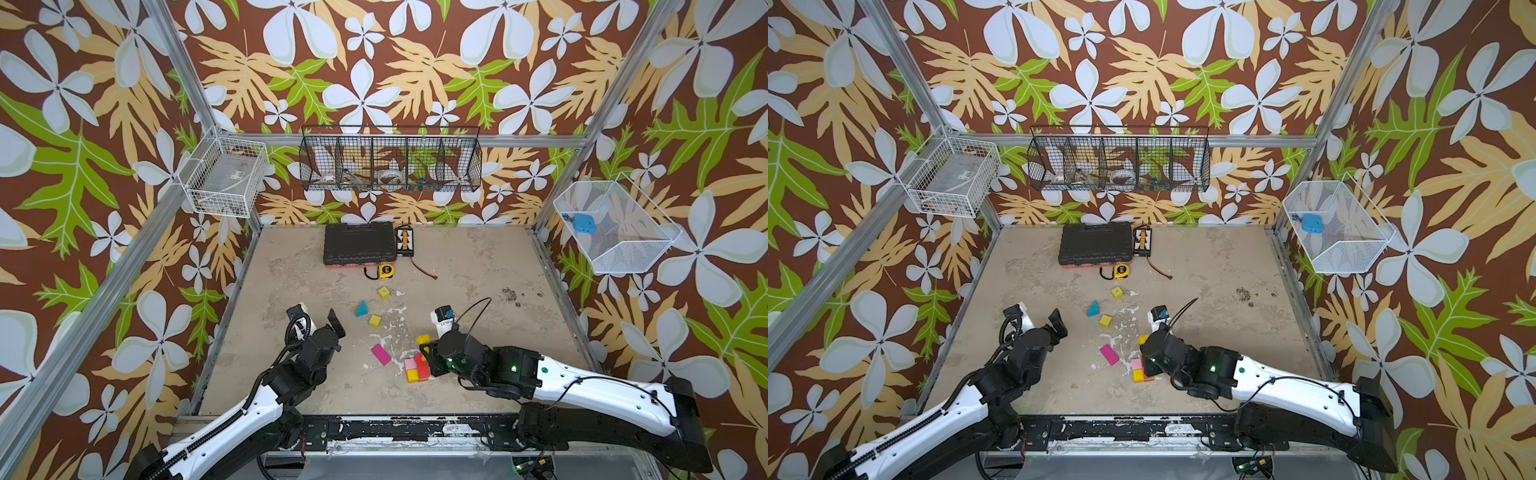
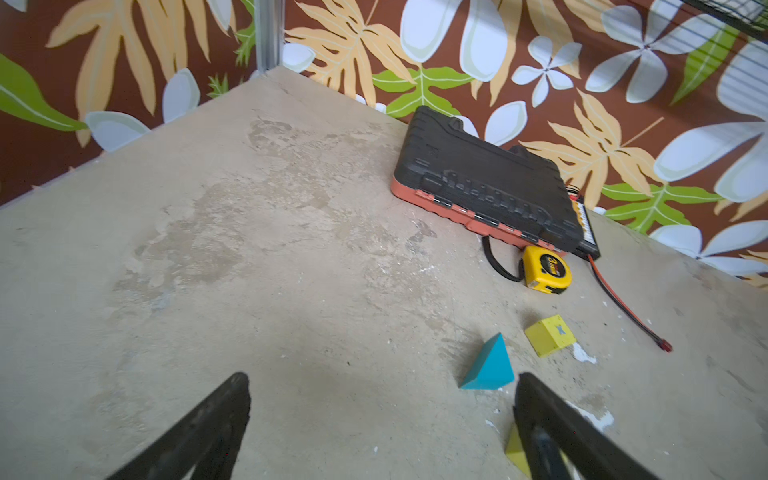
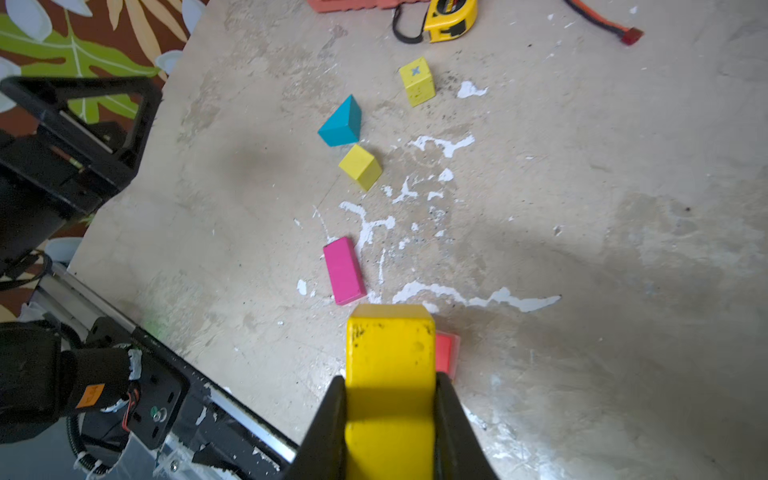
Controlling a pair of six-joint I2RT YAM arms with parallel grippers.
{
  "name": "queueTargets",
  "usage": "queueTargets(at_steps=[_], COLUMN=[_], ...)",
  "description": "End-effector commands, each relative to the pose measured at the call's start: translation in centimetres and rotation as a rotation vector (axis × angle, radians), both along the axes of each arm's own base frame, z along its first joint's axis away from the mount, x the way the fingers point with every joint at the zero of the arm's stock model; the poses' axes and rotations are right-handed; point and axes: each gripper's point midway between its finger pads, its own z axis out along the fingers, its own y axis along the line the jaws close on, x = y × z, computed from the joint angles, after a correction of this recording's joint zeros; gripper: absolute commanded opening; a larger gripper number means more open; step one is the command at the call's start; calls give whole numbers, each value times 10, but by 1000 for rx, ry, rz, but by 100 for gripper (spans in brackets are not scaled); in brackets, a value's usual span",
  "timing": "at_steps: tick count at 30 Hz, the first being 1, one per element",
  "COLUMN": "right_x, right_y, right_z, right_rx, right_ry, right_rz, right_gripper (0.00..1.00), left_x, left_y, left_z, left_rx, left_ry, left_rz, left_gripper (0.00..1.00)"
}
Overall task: Build the wood block tower
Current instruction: 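Close the right gripper on the yellow arch and carry it toward the stack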
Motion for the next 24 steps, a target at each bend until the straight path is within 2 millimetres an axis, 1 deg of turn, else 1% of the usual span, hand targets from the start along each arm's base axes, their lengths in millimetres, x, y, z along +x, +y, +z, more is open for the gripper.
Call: queueTargets(at_steps=[1, 4, 7, 8, 9, 11, 13, 17, 21, 24], right_x=[-4, -14, -20, -20, -21, -23, -25, -25, -20, -18], right_y=[9, 20, 26, 26, 27, 27, 29, 34, 32, 33], right_z=[0, -10, -22, -24, -26, -31, -34, -44, -54, -60], right_rx=[17, 24, 17, 10, 0, -24, -45, -98, -187, -231], right_ry=[0, 33, 58, 60, 61, 65, 63, 64, 53, 50], right_rz=[-44, -33, -35, -44, -47, -54, -58, -60, -85, -92], right_gripper=[11, 9, 8, 7, 7, 7, 6, 6, 6, 6], left_x=[-11, -27, -44, -48, -50, -49, -46, -43, -40, -42], left_y=[-26, -42, -75, -82, -84, -81, -78, -85, -83, -89], left_z=[-4, -4, 7, 10, 11, 10, 4, -8, -7, -5], left_rx=[-140, -275, -418, -450, -466, -451, -422, -412, -399, -410], left_ry=[65, 79, 40, 32, 31, 35, 65, 109, 102, 97], left_rz=[-148, -258, -469, -515, -534, -518, -488, -495, -480, -513], left_gripper=[100, 100, 100, 100, 100, 100, 100, 100, 100, 100])
